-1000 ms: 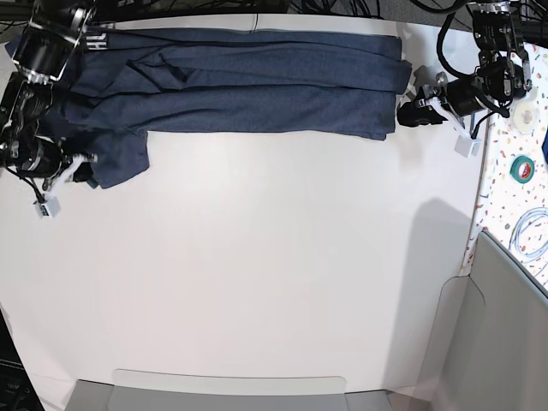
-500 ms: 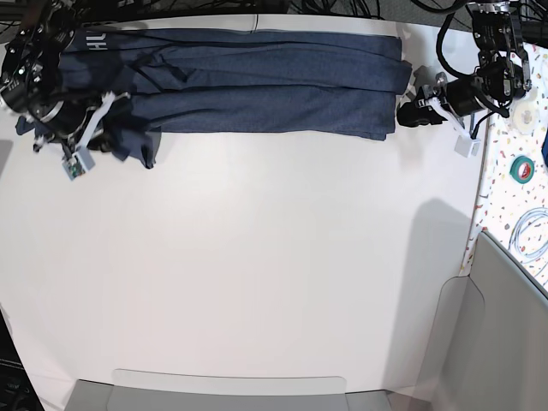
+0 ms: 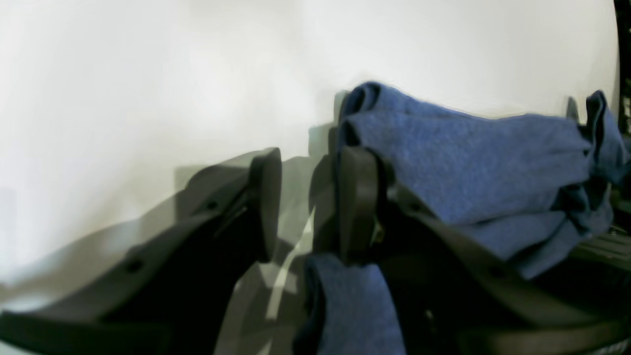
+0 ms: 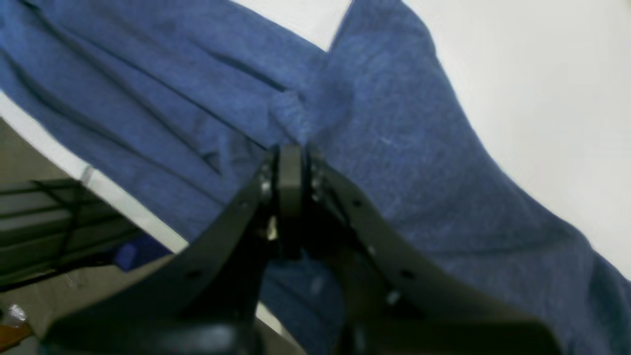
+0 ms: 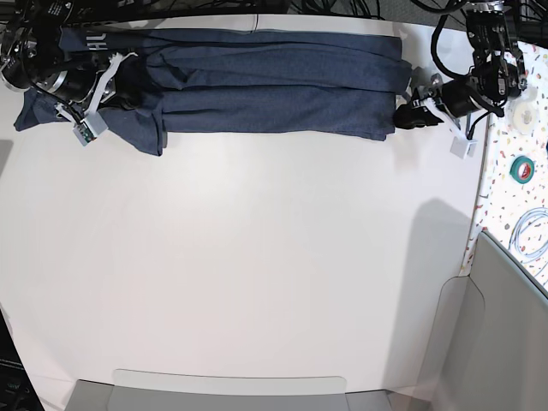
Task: Layout the t-shirt on the table in an organized manner, then fold the t-shirt properly
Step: 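Tuck the hanging sleeve under the strip end with the right gripper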
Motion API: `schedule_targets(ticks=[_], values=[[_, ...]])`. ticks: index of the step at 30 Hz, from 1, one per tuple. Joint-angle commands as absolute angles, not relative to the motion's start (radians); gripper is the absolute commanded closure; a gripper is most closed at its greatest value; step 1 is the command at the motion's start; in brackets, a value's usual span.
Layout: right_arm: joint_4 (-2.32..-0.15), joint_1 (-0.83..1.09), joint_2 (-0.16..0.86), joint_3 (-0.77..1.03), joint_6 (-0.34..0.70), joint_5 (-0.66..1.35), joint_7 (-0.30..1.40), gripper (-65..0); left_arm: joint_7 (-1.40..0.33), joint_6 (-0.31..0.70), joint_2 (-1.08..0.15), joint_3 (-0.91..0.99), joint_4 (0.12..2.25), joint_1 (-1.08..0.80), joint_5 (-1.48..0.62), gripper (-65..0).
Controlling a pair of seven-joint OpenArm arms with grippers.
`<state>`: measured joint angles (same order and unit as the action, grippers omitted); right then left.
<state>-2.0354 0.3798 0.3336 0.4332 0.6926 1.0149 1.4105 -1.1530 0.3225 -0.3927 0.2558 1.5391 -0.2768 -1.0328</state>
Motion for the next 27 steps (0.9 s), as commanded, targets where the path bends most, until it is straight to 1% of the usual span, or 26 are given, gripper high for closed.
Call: schedule_targets(ticks=[1,4,6,14,21,24,27], values=[[-2.052,0.378,0.348,0.440,0.698,1.052,1.396,0.0,-1.182,0.306,-0.395,0.255,1.540,-0.285,-0.952,-19.8],[-2.052,0.383,0.357,0.438,0.698,1.066,1.396,0.0,-1.182,0.308,-0.367,0.262,1.541,-0.285,-0.914,-19.8],[-2.052,0.400,0.381,0.437,0.698,1.067,1.396,0.0,-1.182,0.308,-0.364,0.262,1.541,-0.285,-0.905,-19.8],[-2.051,0.412,0.486,0.243,0.698,1.058,1.396,0.0,-1.182,0.308,-0.364,0.263,1.543,-0.282,-0.905,-19.8],[-2.045,0.409,0.489,0.142,0.698,0.921,1.396,0.0,-1.182,0.308,-0.364,0.262,1.543,-0.252,-0.905,-19.8],[-2.045,0.414,0.495,0.104,0.698,0.905,1.396,0.0,-1.184,0.308,-0.364,0.263,1.543,-0.251,-0.905,-19.8],[-2.045,0.420,0.532,0.087,0.698,0.905,1.396,0.0,-1.184,0.308,-0.364,0.263,1.543,-0.251,-0.905,-19.8]])
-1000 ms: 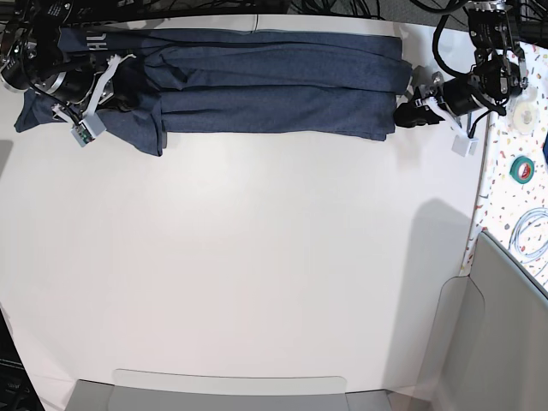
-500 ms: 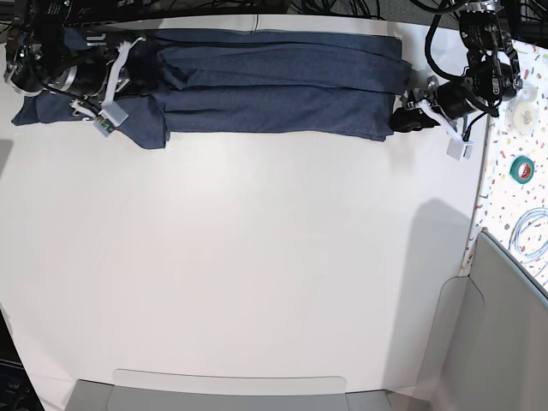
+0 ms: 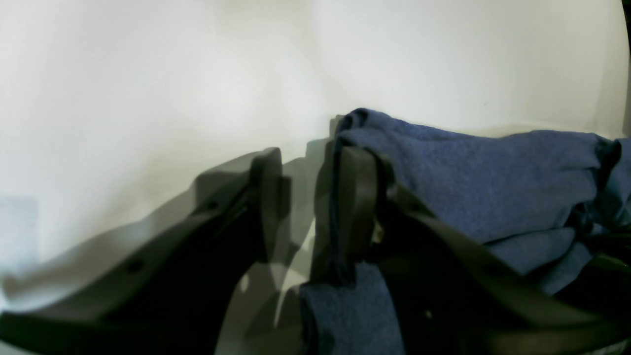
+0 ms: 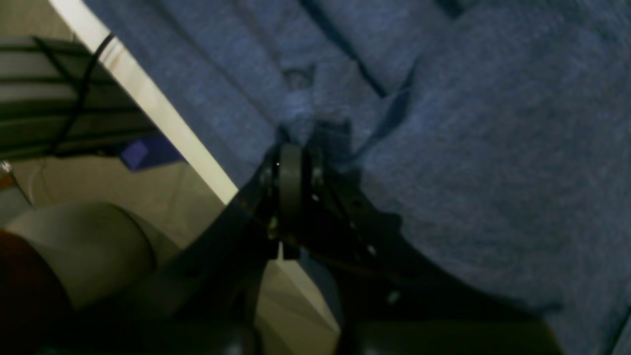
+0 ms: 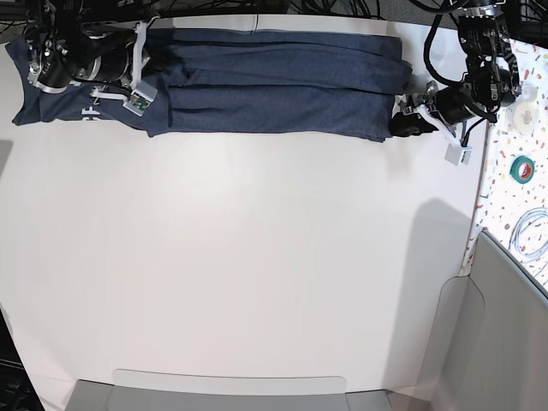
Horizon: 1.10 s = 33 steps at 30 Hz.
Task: Layout the t-shirt on the table in an organized manner, then fold the t-shirt properly
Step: 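Tuck the hanging sleeve under the strip end with the right gripper, then grasp the strip's other end with the left gripper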
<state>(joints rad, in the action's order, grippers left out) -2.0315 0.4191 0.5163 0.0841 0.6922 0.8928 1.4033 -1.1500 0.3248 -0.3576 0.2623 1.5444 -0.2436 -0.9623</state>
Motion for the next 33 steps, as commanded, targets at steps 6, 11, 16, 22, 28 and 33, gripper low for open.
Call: schedule_targets(ticks=[6,11,16,22,28,33], values=[[-2.045,0.423,0.562,0.085,0.698,0.905,1.396,0.0,-1.184,0.308,-0.364,0.263,1.543,-0.249,-0.905,-19.8],[-2.045,0.429,0.582,0.091,0.698,0.905,1.396,0.0,-1.184,0.308,-0.364,0.266,1.544,-0.249,-0.905,-19.8],[-2.049,0.421,0.582,0.094,0.698,0.909,1.396,-17.7,-1.184,0.308,-0.369,0.275,1.546,-0.248,-0.905,-19.8],[-2.049,0.423,0.573,0.168,0.698,0.921,1.396,-33.8,-1.194,0.308,-0.367,0.404,1.547,-0.248,-0.908,-19.9],[-2.049,0.420,0.573,0.292,0.698,1.055,1.396,-35.8,-1.194,0.308,-0.372,0.472,1.546,-0.257,-0.908,-20.2],[-2.048,0.420,0.512,0.479,0.698,1.141,1.396,-35.8,-1.196,0.311,-0.372,0.512,1.546,-0.278,-0.909,-21.1]])
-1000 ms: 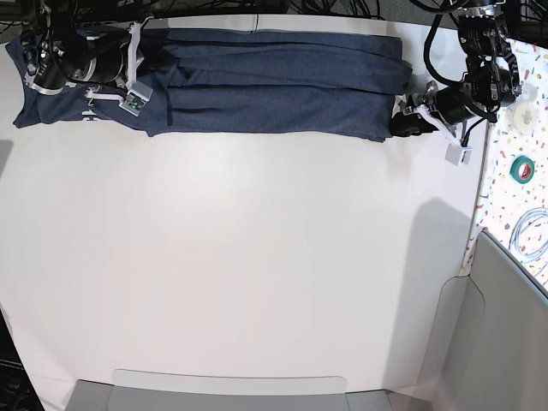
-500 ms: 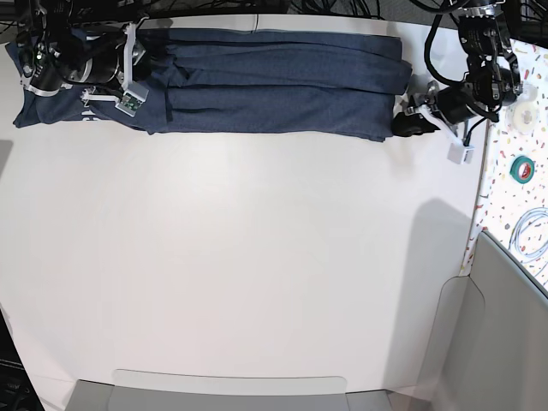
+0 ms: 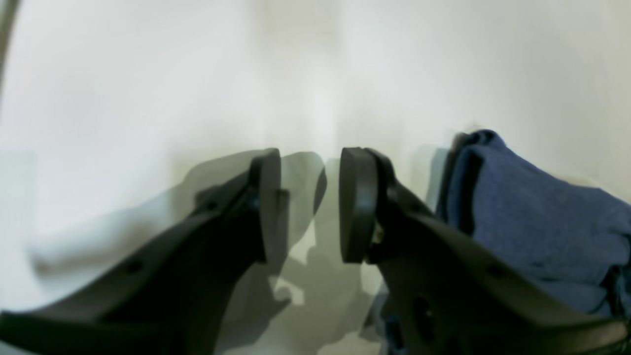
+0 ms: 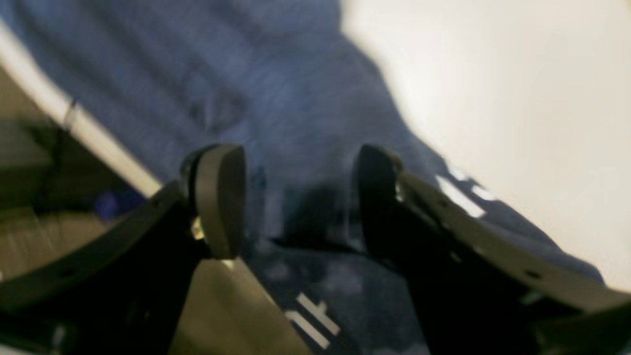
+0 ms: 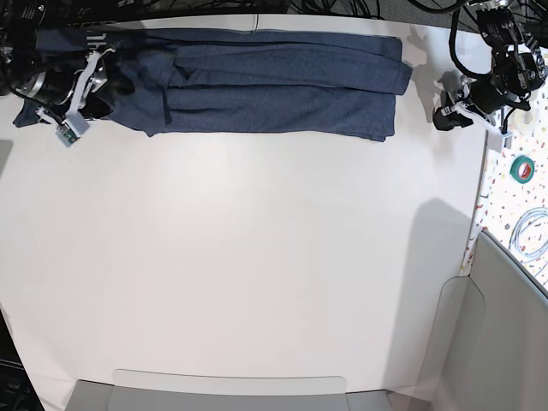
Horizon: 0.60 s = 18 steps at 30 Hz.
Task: Layout the t-shirt on the table in an organized manner, then fold the t-shirt properly
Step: 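Grasp the strip's other end with the left gripper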
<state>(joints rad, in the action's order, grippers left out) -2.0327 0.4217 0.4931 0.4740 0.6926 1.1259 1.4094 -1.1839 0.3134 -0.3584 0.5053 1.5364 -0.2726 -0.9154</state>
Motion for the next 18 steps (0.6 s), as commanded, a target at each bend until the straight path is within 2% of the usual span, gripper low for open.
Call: schedule_targets(ticks=[1,6,18], values=[[-2.048,0.420,0.493,0.507,0.698,1.155,1.396,-35.8,-1.196,0.311,-0.372,0.512,1.547,-0.291,-0.911,-22.4],[-2.046,0.420,0.432,0.604,0.698,1.187,1.396,-35.9,-1.198,0.314,-0.371,0.503,1.547,-0.328,-0.921,-25.8],[-1.954,0.343,0.335,0.891,0.698,1.171,1.396,-36.0,-1.343,0.314,-0.364,0.499,1.547,-0.406,-1.216,-26.0]])
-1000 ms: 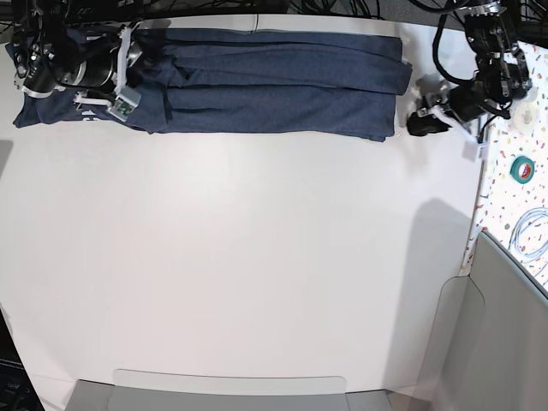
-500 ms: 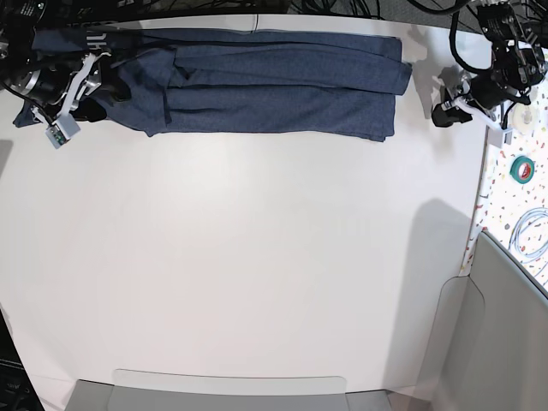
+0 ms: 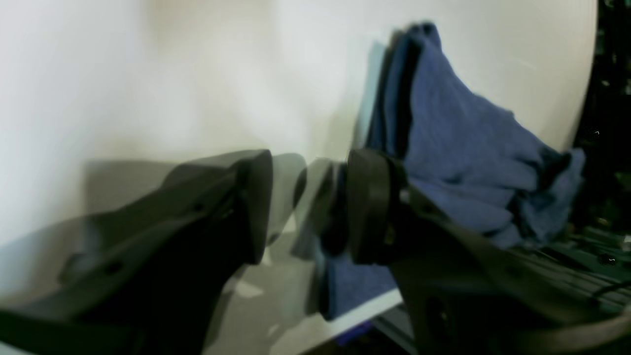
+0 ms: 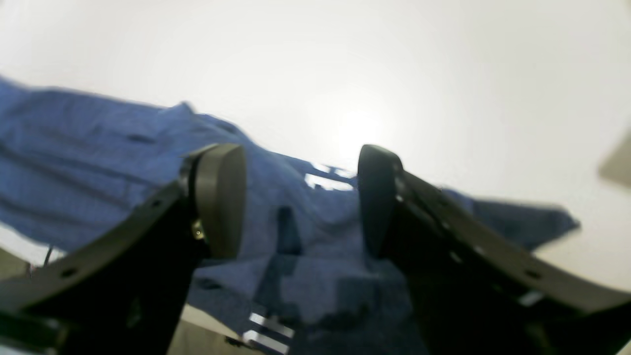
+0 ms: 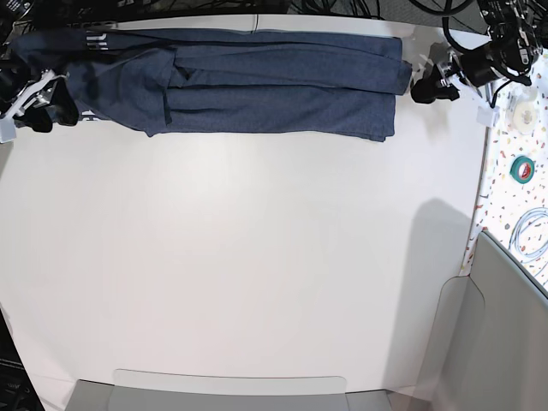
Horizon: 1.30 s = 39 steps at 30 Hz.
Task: Layout the t-shirt on the table in an organized manner, then fold the t-shirt properly
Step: 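Grasp the strip's other end with the left gripper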
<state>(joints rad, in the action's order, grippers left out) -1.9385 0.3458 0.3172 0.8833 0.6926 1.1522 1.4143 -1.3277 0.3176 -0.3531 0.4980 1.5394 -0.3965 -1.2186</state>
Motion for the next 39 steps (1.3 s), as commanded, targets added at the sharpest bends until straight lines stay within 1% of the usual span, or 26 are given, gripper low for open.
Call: schedule_targets(ticks=[1,8,14,27,29,31,33,34,37,39], values=[[-1.933,0.340,0.328,0.906,0.698,1.155,1.396,-36.0,-1.345,0.314,-0.364,0.492,1.549,-0.412,-1.224,-26.0],[-1.830,0.311,0.288,0.946,0.698,0.987,1.396,-36.0,-1.339,0.314,-0.364,0.394,1.549,-0.412,-1.242,-26.0],[-1.825,0.311,0.288,0.958,0.698,0.984,1.396,-36.0,-1.339,0.314,-0.363,0.349,1.549,-0.358,-1.244,-26.0],[-1.824,0.311,0.288,0.967,0.698,0.981,1.396,-36.0,-1.342,0.315,-0.329,0.306,1.549,-0.335,-1.244,-25.7],[-1.824,0.309,0.288,0.967,0.698,0.981,1.396,-36.0,-1.343,0.315,-0.329,0.306,1.549,-0.335,-1.244,-22.9],[-1.824,0.298,0.288,0.967,0.698,0.980,1.396,-36.0,-1.343,0.340,-0.331,0.306,1.549,-0.335,-1.244,-14.6],[-1.824,0.295,0.288,0.967,0.698,0.961,1.396,-36.0,-1.343,0.378,-0.329,0.306,1.547,-0.335,-1.236,-2.3],[-1.824,0.295,0.288,0.967,0.698,0.952,1.396,-36.0,-1.343,0.389,-0.329,0.306,1.547,-0.335,-1.234,0.0],[-1.824,0.283,0.286,0.969,0.698,0.915,1.396,-36.0,-1.343,0.404,-0.329,0.306,1.549,-0.337,-1.236,-1.0],[-1.824,0.275,0.286,0.980,0.698,0.891,1.396,-36.0,-1.343,0.404,-0.331,0.306,1.550,-0.337,-1.241,0.0]])
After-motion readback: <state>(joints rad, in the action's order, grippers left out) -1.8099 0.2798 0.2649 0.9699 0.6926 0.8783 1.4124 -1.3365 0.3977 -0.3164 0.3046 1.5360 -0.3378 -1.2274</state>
